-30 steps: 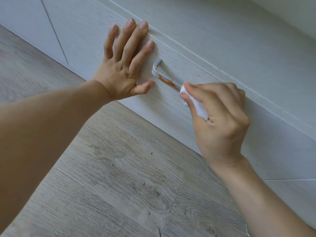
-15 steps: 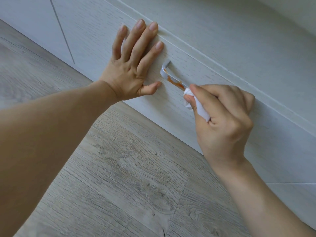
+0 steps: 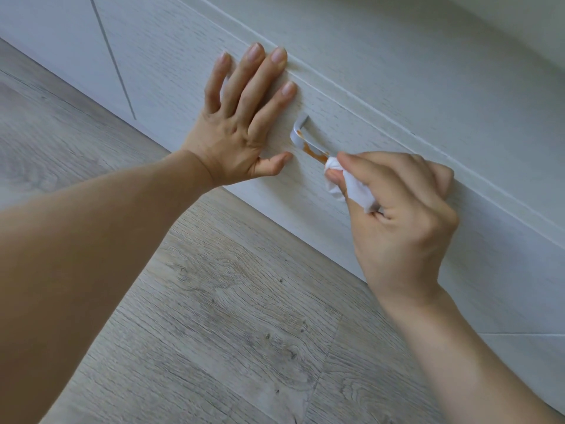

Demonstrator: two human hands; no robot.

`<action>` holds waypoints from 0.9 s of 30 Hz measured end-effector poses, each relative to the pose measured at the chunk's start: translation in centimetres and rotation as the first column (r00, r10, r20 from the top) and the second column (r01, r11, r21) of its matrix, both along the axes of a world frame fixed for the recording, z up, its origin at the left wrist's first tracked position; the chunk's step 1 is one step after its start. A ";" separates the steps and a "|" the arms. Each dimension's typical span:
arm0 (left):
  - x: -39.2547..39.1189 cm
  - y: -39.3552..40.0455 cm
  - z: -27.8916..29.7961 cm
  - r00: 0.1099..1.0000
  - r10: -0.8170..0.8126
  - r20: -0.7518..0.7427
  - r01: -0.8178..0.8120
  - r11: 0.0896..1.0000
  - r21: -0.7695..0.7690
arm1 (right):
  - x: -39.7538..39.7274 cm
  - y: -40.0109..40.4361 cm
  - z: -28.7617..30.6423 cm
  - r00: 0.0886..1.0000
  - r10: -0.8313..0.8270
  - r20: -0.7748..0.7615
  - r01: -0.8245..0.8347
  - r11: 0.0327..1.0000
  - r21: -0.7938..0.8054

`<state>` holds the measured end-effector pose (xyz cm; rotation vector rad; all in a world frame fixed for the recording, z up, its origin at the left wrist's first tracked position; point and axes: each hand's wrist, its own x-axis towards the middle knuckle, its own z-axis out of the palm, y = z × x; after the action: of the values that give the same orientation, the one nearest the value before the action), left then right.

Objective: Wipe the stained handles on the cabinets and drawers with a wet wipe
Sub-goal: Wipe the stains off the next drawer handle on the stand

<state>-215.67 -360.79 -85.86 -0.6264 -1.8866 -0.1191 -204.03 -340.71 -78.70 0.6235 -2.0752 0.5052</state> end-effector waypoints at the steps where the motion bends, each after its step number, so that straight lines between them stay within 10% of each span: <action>1: 0.0 0.0 0.0 1.000 -0.001 0.001 0.001 1.000 0.001 | 0.0 -0.1 0.0 1.000 -0.003 0.005 0.003 1.000 0.002; 19: -0.2 0.0 -0.4 0.999 -0.010 -0.040 0.010 1.000 0.006 | -0.2 0.3 -0.6 0.971 -0.098 -0.218 0.147 0.963 0.225; 27: -0.7 0.2 -0.7 0.998 0.000 -0.059 0.001 1.000 0.007 | -1.1 -0.4 0.0 0.990 -0.012 -0.143 0.024 0.996 0.086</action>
<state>-216.36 -360.63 -86.59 -0.6196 -1.8287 -0.1060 -205.13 -341.12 -78.67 0.6718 -1.9737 0.3508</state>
